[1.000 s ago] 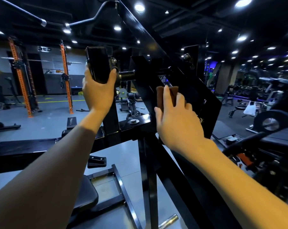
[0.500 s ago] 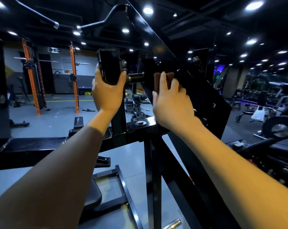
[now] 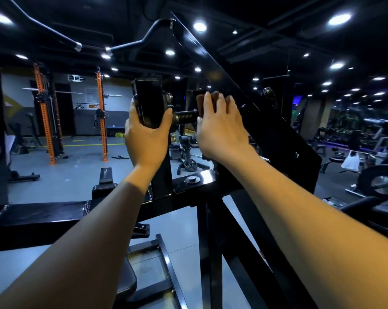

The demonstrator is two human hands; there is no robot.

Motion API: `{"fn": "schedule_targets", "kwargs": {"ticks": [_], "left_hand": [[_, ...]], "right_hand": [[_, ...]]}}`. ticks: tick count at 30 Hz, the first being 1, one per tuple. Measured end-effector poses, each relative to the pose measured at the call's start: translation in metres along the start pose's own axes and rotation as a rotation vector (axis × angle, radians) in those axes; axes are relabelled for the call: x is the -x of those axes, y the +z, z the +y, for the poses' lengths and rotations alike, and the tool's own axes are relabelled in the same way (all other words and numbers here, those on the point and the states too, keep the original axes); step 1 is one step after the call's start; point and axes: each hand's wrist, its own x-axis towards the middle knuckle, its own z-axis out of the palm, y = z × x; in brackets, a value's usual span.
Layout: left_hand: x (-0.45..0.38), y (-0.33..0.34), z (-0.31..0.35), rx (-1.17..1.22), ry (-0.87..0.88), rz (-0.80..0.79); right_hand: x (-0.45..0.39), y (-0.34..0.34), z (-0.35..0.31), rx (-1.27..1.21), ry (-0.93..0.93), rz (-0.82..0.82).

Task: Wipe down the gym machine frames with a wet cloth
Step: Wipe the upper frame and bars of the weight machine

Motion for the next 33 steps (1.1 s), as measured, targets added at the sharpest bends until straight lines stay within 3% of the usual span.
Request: {"fn": "schedule_targets", "kwargs": {"ticks": [7,17,26,33], "left_hand": [[-0.001,-0.002,0.001,-0.012,0.016,0.003],[0.001,-0.006,0.007,0.012,-0.016,-0.036],[-0.001,-0.004,0.002,0.0,-0.002,0.001],[-0.001,-0.005,0.004,-0.009,-0.02,-0.023]], "right_hand": [[-0.042,-0.003,-0.011,-0.012,-0.077,-0.041],[0.098,-0.016,0.028,0.075,-0.043,-0.019],[0.021,-0.017,0.012,-0.146,-0.028,-0.08],[0.058,-0.016,0.023,-0.11,0.027,-0.065]]}}
